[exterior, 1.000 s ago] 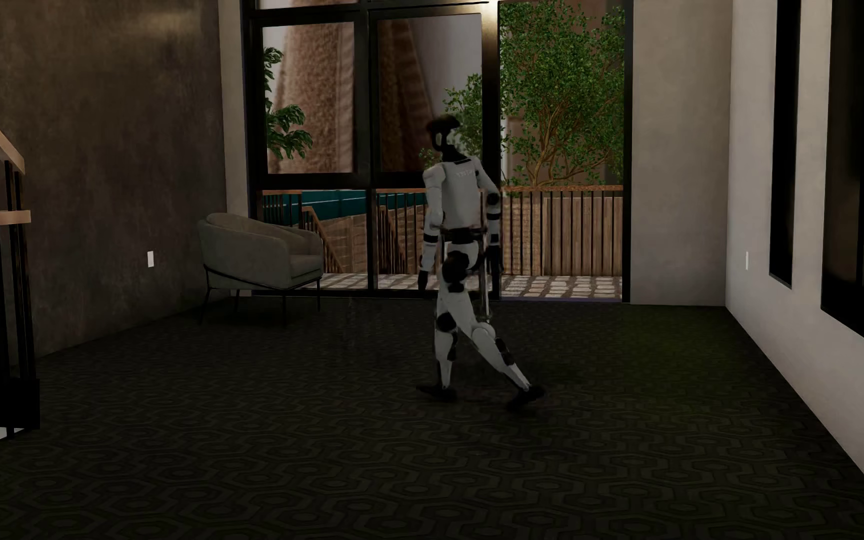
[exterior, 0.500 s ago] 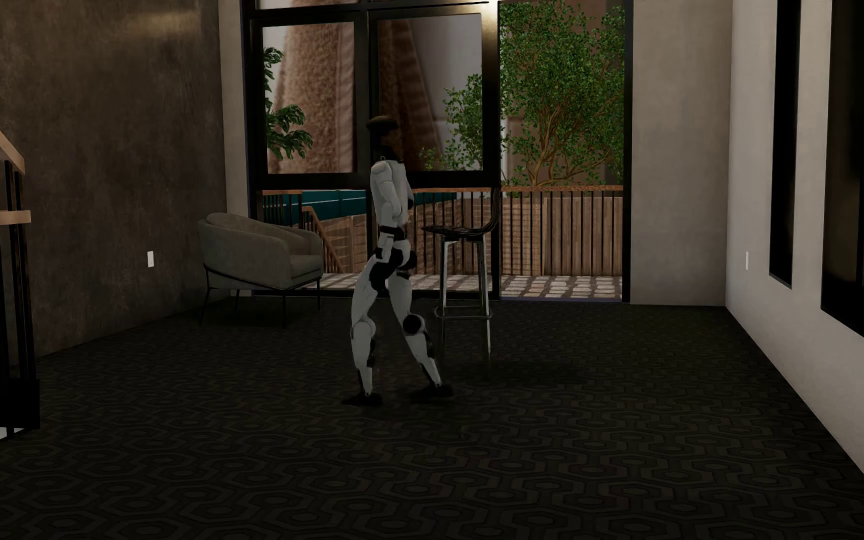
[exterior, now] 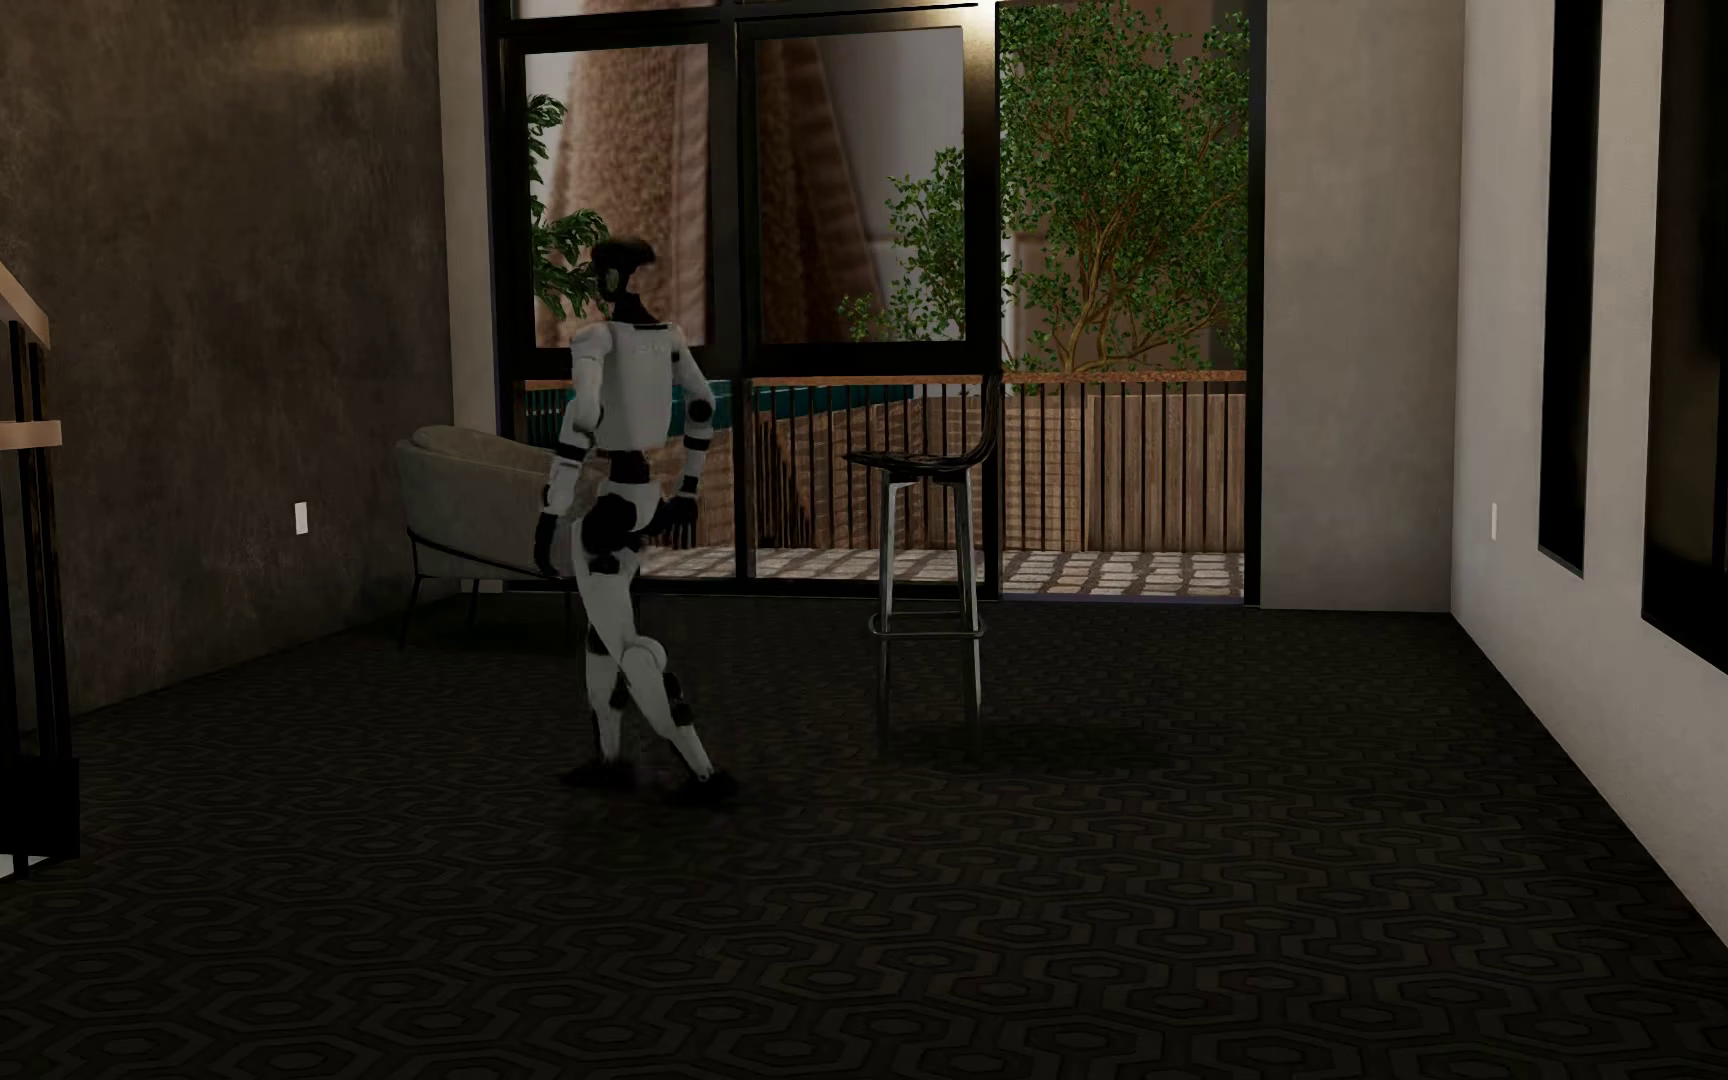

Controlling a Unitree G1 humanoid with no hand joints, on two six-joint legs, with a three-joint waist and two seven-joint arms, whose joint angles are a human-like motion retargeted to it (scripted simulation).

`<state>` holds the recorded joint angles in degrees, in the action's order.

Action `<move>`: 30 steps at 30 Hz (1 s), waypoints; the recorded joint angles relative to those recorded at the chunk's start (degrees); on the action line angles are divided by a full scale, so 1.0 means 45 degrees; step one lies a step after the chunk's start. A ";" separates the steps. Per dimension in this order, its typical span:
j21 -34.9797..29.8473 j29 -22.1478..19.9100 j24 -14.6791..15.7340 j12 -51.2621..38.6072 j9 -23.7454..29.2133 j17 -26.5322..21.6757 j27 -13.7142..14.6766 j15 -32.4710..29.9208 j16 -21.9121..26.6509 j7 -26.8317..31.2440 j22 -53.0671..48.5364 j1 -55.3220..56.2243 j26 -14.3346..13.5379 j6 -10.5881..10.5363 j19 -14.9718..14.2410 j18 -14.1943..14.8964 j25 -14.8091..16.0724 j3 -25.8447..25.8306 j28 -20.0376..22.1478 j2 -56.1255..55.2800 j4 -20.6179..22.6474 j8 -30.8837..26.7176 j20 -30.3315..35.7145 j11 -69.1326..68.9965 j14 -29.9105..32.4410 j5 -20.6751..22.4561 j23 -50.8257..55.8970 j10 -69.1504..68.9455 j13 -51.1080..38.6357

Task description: Walk around the stool

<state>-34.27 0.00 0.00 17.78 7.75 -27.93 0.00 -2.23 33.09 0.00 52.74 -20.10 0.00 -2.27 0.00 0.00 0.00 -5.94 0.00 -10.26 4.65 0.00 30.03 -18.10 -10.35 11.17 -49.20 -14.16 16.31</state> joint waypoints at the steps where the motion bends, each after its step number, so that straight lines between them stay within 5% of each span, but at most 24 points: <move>1: -0.0190 0.0000 0.0000 -0.0246 -0.0042 0.0077 0.0000 0.0276 0.0069 0.0000 -0.0072 -0.0381 0.0000 0.0112 0.0000 0.0000 0.0000 -0.0024 0.0000 0.0430 0.0257 0.0000 -0.0250 0.0013 0.0081 0.0198 -0.0174 -0.0084 -0.0059; 2: -0.0422 0.0000 0.0000 -0.0460 -0.0128 0.0126 0.0000 0.0608 0.0052 0.0000 -0.0155 -0.0696 0.0000 0.0196 0.0000 0.0000 0.0000 -0.0024 0.0000 0.0518 0.0432 0.0000 -0.0540 -0.0882 0.0645 0.0154 -0.0377 -0.0135 -0.0042; 4: -0.0942 0.0000 0.0000 -0.0499 -0.0374 0.0098 0.0000 -0.1696 -0.0261 0.0000 -0.0514 -0.0998 0.0000 -0.0014 0.0000 0.0000 0.0000 -0.0214 0.0000 0.0034 0.0047 0.0000 -0.1300 0.1061 -0.0870 -0.0023 -0.0840 -0.1982 0.0153; 6: -0.1688 0.0000 0.0000 -0.0375 -0.0694 -0.0108 0.0000 -0.5958 -0.0871 0.0000 -0.0659 0.0024 0.0000 -0.0513 0.0000 0.0000 0.0000 0.0023 0.0000 -0.0777 -0.0979 0.0000 -0.1283 -0.0816 0.1272 0.0080 -0.1539 -0.5124 0.0155; 8: -0.1997 0.0000 0.0000 -0.0356 -0.0720 -0.0296 0.0000 -0.4745 -0.1308 0.0000 -0.0515 0.2700 0.0000 -0.0691 0.0000 0.0000 0.0000 -0.0114 0.0000 -0.0087 -0.2209 0.0000 -0.0370 -0.1116 0.3013 0.0699 -0.1846 -0.9957 -0.0304; 11: -0.0810 0.0000 0.0000 -0.0466 -0.0884 -0.0315 0.0000 -0.1281 -0.1572 0.0000 -0.0263 0.6932 0.0000 -0.0350 0.0000 0.0000 0.0000 0.0265 0.0000 0.1089 -0.2037 0.0000 0.1160 -0.0817 0.0631 0.0849 -0.1430 -1.3036 -0.0998; 16: 0.0738 0.0000 0.0000 0.0190 -0.1352 -0.0168 0.0000 0.2776 -0.1622 0.0000 -0.0020 0.8755 0.0000 0.0174 0.0000 0.0000 0.0000 0.1501 0.0000 0.2333 -0.0821 0.0000 0.1066 -0.1399 0.2115 0.0597 0.0671 -0.2802 -0.1158; 20: 0.0223 0.0000 0.0000 0.0218 -0.1467 -0.0018 0.0000 0.3878 -0.1340 0.0000 0.0790 0.8230 0.0000 0.0205 0.0000 0.0000 0.0000 0.1487 0.0000 0.2642 -0.1374 0.0000 0.2163 -0.2892 0.4092 0.0112 -0.0279 -0.1590 -0.1201; 22: -0.0540 0.0000 0.0000 0.0225 -0.1505 0.0009 0.0000 0.2002 -0.1196 0.0000 0.0938 0.7357 0.0000 0.0358 0.0000 0.0000 0.0000 0.1286 0.0000 0.2318 -0.1324 0.0000 0.2274 -0.4378 0.3279 -0.0561 -0.1446 -0.2184 -0.0999; 24: -0.1676 0.0000 0.0000 0.0374 -0.0790 -0.0005 0.0000 -0.1747 -0.0570 0.0000 0.0330 0.4890 0.0000 0.0382 0.0000 0.0000 0.0000 0.1484 0.0000 0.1558 -0.1192 0.0000 0.1754 -0.6918 0.2053 -0.1063 -0.2095 -0.1979 -0.0756; 25: -0.1983 0.0000 0.0000 0.0374 -0.0498 -0.0085 0.0000 -0.2630 -0.0311 0.0000 0.0132 0.3797 0.0000 0.0234 0.0000 0.0000 0.0000 0.1480 0.0000 0.1181 -0.1200 0.0000 0.1531 -0.7573 0.2650 -0.1068 -0.2105 -0.0319 -0.0694; 30: -0.0620 0.0000 0.0000 0.0441 0.0035 -0.0224 0.0000 -0.4842 0.0560 0.0000 0.0090 0.0690 0.0000 -0.0460 0.0000 0.0000 0.0000 0.0491 0.0000 -0.0719 -0.0848 0.0000 0.0716 -0.4357 0.4196 -0.0376 -0.0922 0.0959 -0.0297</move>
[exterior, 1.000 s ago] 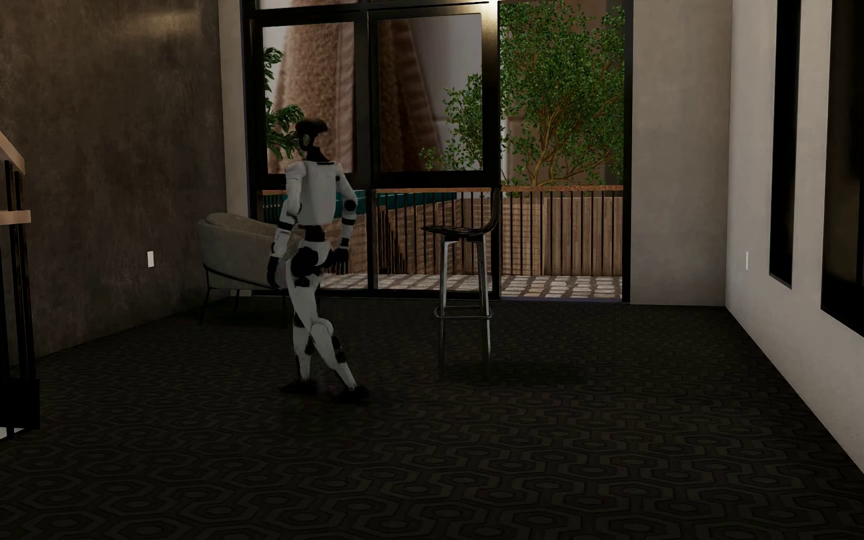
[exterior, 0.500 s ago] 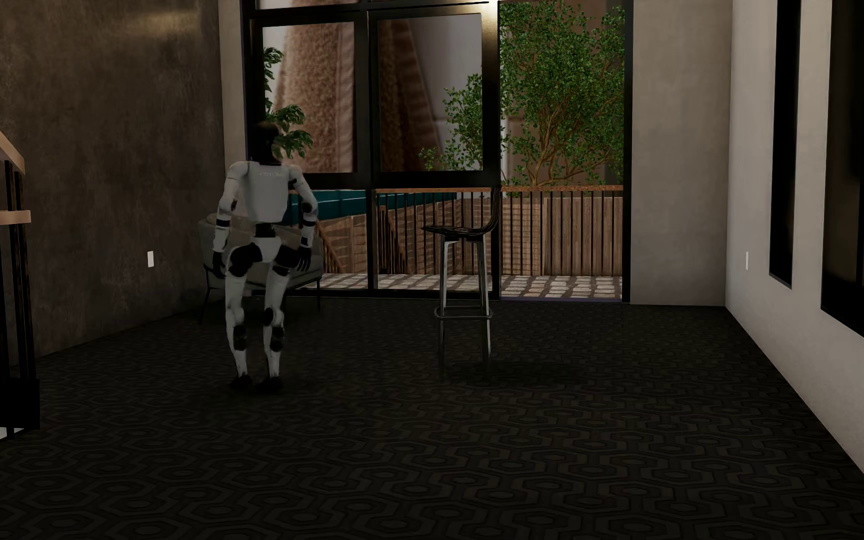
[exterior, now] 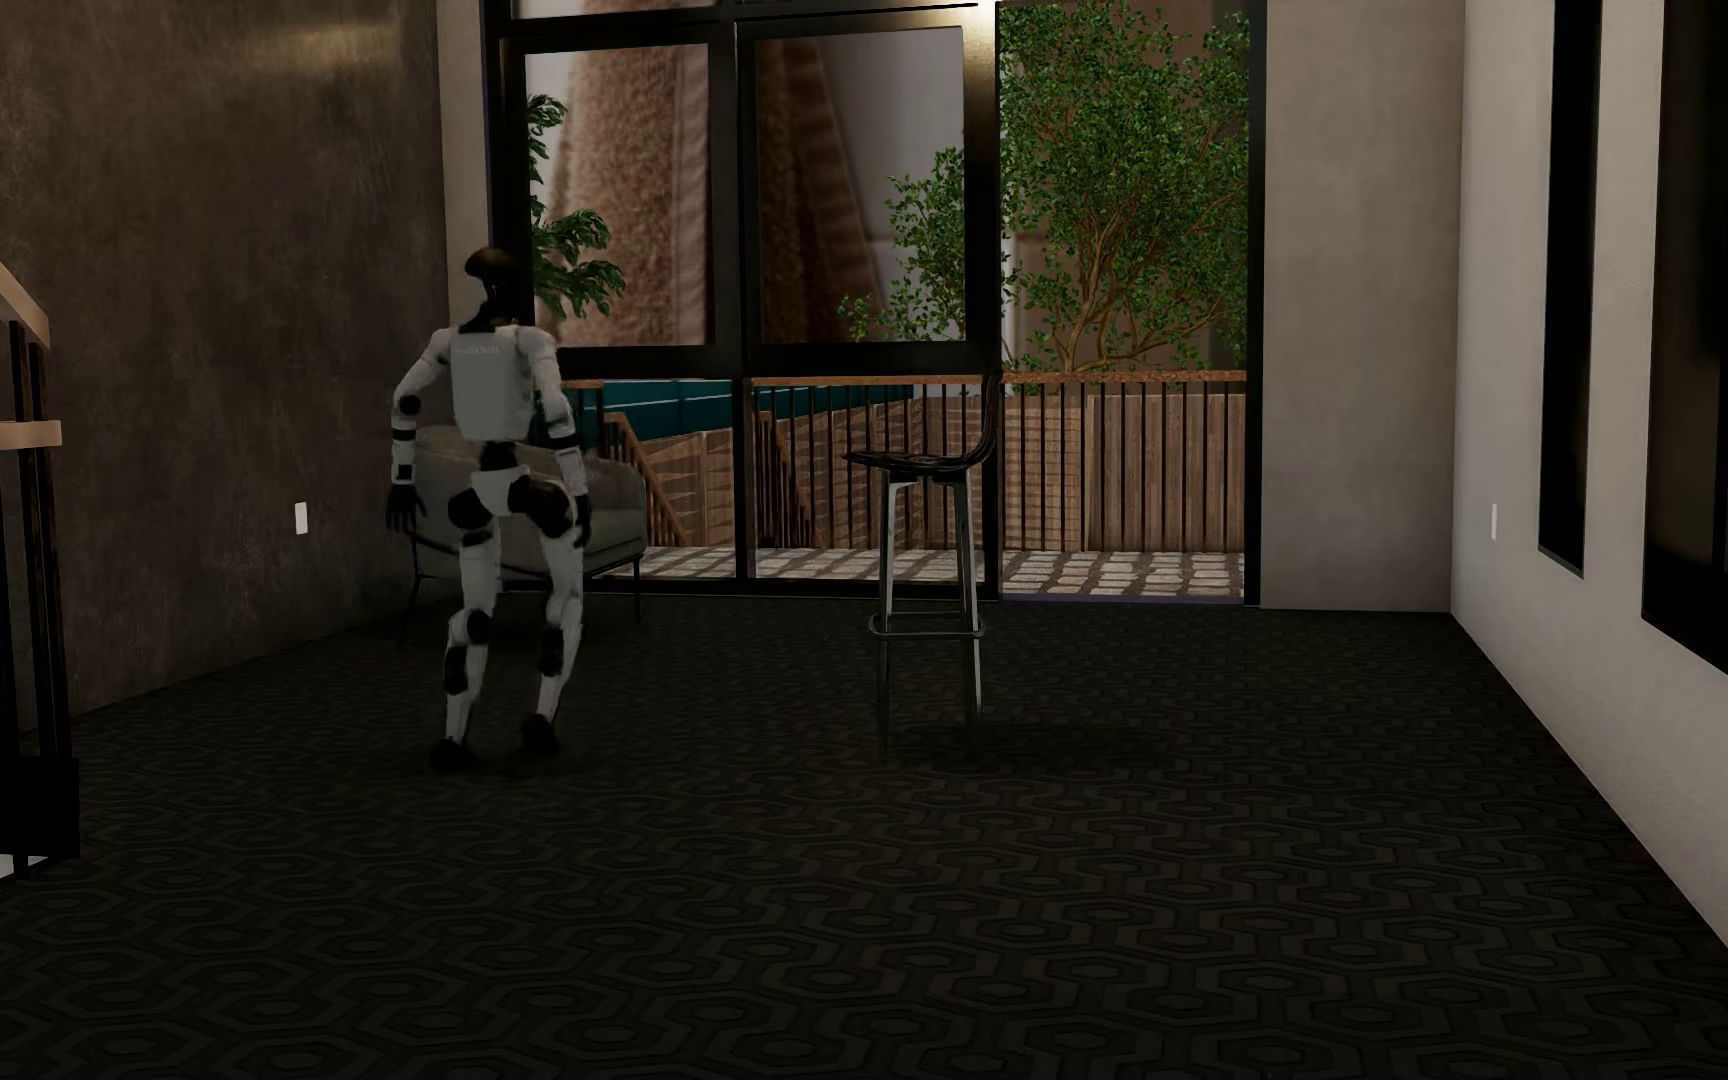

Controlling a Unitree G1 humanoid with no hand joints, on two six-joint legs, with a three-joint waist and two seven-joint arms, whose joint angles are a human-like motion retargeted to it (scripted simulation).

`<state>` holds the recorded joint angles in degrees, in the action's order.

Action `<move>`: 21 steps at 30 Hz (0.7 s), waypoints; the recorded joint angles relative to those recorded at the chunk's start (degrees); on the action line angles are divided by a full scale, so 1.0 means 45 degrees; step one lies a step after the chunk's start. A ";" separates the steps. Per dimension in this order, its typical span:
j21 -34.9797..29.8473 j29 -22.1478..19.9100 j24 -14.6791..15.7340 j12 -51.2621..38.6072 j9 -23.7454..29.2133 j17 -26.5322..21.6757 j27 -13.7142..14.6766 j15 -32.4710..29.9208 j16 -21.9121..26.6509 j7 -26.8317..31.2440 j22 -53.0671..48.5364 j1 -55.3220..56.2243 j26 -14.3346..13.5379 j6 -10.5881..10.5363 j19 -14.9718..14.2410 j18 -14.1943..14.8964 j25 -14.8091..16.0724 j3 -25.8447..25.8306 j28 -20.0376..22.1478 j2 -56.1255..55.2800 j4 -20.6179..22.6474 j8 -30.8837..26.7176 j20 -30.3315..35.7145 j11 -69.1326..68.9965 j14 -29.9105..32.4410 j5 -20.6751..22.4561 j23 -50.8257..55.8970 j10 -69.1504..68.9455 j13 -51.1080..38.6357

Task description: Walk around the stool

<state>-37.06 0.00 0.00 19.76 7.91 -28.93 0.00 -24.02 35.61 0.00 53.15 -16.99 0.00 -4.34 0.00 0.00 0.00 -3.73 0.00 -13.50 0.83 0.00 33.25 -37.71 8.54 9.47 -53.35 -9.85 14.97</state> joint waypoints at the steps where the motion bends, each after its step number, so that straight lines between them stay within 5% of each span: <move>1: -0.0064 0.0000 0.0000 -0.0116 0.0119 0.0042 0.0000 0.0326 0.0077 0.0000 0.0027 -0.0376 0.0000 0.0002 0.0000 0.0000 0.0000 -0.0073 0.0000 -0.0128 0.0259 0.0000 0.0045 0.1340 0.2540 0.0270 0.0001 0.0077 -0.0062; 2: -0.0232 0.0000 0.0000 -0.0328 0.0166 0.0104 0.0000 0.1305 0.0076 0.0000 0.0099 -0.0532 0.0000 0.0005 0.0000 0.0000 0.0000 -0.0069 0.0000 -0.0113 0.0437 0.0000 0.0008 0.2807 0.4769 0.0621 -0.0185 0.0007 -0.0172; 3: -0.0524 0.0000 0.0000 -0.0583 0.0196 0.0148 0.0000 0.3495 0.0002 0.0000 0.0183 -0.0678 0.0000 0.0030 0.0000 0.0000 0.0000 -0.0112 0.0000 0.0143 0.0549 0.0000 -0.0073 0.4247 0.4769 0.0948 -0.0420 -0.0033 -0.0235; 5: -0.1236 0.0000 0.0000 -0.0972 0.0114 0.0168 0.0000 0.4355 -0.0395 0.0000 0.0002 -0.0945 0.0000 0.0055 0.0000 0.0000 0.0000 -0.0347 0.0000 0.0728 0.0712 0.0000 -0.0747 0.5973 0.4270 0.1109 -0.0976 -0.0046 -0.0170; 6: -0.1624 0.0000 0.0000 -0.1043 -0.0013 0.0143 0.0000 0.5007 -0.0656 0.0000 -0.0373 -0.1016 0.0000 0.0025 0.0000 0.0000 0.0000 -0.0463 0.0000 0.0642 0.0701 0.0000 -0.1182 0.5693 0.3122 0.1011 -0.1276 0.0740 -0.0043; 7: -0.2069 0.0000 0.0000 -0.1015 -0.0139 0.0155 0.0000 0.5414 -0.0929 0.0000 -0.0832 -0.1118 0.0000 -0.0085 0.0000 0.0000 0.0000 -0.0452 0.0000 0.0546 0.0511 0.0000 -0.1610 0.5254 -0.2527 0.1119 -0.1623 -0.3302 0.0057; 8: -0.2664 0.0000 0.0000 -0.0966 -0.0307 0.0190 0.0000 0.3615 -0.1224 0.0000 -0.1157 -0.1109 0.0000 -0.0259 0.0000 0.0000 0.0000 -0.0235 0.0000 0.0323 0.0147 0.0000 -0.1834 0.4354 -0.3895 0.1300 -0.1975 -0.4117 0.0085; 9: -0.3220 0.0000 0.0000 -0.0882 -0.0448 0.0255 0.0000 -0.0322 -0.1460 0.0000 -0.1314 -0.1012 0.0000 -0.0289 0.0000 0.0000 0.0000 -0.0037 0.0000 0.0114 -0.0329 0.0000 -0.1816 0.3819 -0.2908 0.1436 -0.2255 -0.5324 0.0035; 11: -0.2956 0.0000 0.0000 -0.0950 -0.0555 0.0269 0.0000 0.2285 -0.1731 0.0000 -0.1144 0.0602 0.0000 -0.0068 0.0000 0.0000 0.0000 0.0250 0.0000 0.0918 -0.1402 0.0000 -0.1189 0.3512 -0.0768 0.1482 -0.1904 -0.9110 -0.0084; 15: -0.0221 0.0000 0.0000 -0.1164 -0.0877 0.0057 0.0000 0.8618 -0.2097 0.0000 -0.1201 0.5969 0.0000 0.0018 0.0000 0.0000 0.0000 0.1377 0.0000 0.2985 -0.1702 0.0000 -0.0562 0.4337 -0.2558 0.1379 -0.0126 -1.2641 -0.1124; 18: 0.1397 0.0000 0.0000 -0.1004 -0.1299 0.0005 0.0000 0.8987 -0.1860 0.0000 -0.1205 0.8543 0.0000 0.0265 0.0000 0.0000 0.0000 0.2119 0.0000 0.4020 -0.0408 0.0000 -0.0369 0.5258 -0.2906 0.0932 0.1054 -0.7830 -0.1790; 21: 0.1055 0.0000 0.0000 -0.0862 -0.1315 0.0143 0.0000 0.9706 -0.1464 0.0000 -0.0798 0.8609 0.0000 0.0569 0.0000 0.0000 0.0000 0.2524 0.0000 0.5171 0.0387 0.0000 -0.0287 0.5030 -0.1096 0.0759 0.1130 -0.2696 -0.1943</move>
<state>-32.31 0.00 0.00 15.88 1.99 -28.29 0.00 19.65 29.03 0.00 49.56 21.75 0.00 -1.78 0.00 0.00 0.00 7.63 0.00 9.77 2.57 0.00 31.96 -15.07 3.61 12.89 -48.27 -21.98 6.23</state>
